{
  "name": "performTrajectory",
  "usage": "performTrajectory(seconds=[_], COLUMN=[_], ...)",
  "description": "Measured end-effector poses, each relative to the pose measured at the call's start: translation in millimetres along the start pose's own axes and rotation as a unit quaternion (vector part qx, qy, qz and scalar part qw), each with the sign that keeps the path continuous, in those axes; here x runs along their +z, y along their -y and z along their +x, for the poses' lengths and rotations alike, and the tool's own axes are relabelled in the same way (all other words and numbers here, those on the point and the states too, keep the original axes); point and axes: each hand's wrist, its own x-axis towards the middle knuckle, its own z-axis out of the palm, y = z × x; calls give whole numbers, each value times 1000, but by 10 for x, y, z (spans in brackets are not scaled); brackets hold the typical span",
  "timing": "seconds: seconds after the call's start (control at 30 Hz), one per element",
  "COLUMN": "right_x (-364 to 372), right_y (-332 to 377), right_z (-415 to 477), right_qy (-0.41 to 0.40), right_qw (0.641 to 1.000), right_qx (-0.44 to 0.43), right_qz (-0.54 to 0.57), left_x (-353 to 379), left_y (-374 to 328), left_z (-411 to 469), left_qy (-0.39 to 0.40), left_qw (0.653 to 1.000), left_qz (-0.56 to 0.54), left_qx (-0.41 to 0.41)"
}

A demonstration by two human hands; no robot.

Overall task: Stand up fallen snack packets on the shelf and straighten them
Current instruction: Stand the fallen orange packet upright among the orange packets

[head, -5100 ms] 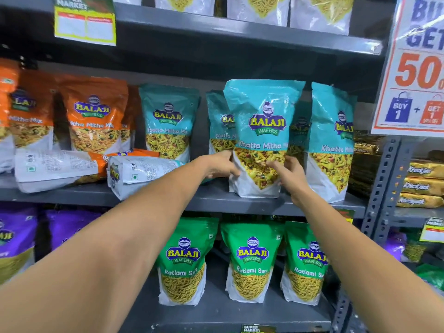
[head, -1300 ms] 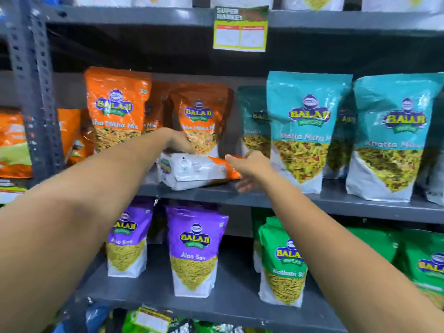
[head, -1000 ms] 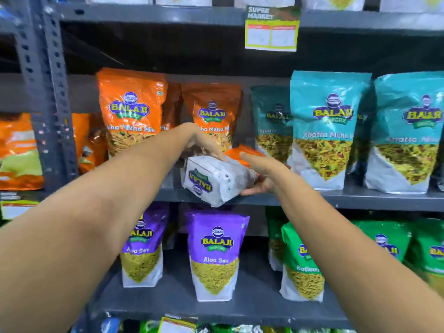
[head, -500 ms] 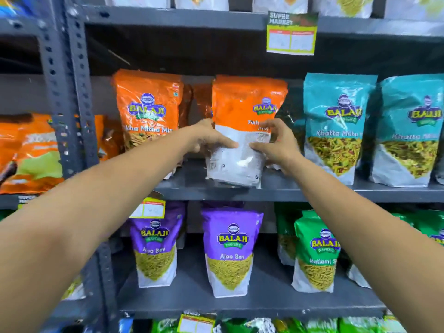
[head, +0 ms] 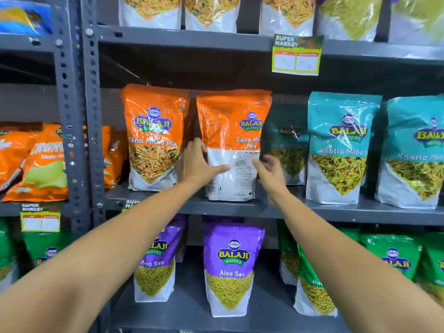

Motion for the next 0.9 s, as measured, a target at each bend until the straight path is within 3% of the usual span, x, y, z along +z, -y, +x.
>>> performTrajectory(seconds=[0.1,0.2,0.23,0.3,0.33,0.47,0.6,0.73,0.9], right_x=[-4,-4,2,23,32,-71,-172,-166,-217], right_y=[-23,-44,-77,-133,-129,-101,-102,-67,102], right_z=[28,71,71,62,50,122,163,202,407], right_qy=[19,-21,-18,8,23,42,29,4,-30], right_qw=[991,995,996,994,993,994,998,998,995], right_qx=[79,39,26,49,62,74,15,2,8], right_qz=[105,84,81,98,102,72,45,69,90], left_x=[155,184,167,149,161,272,220,205,140], left_y=[46,94,84,40,29,146,224,229,69], left_z=[-85,-19,2,-42,-66,-38,111,170,247], left_qy=[39,145,200,313,343,325,338,290,-39], left_qw=[999,983,957,875,858,906,888,916,958], left_qz=[-8,-93,-174,-319,-333,-235,-257,-241,-280], left_qx=[36,-67,-114,-187,-190,-133,-179,-138,-54])
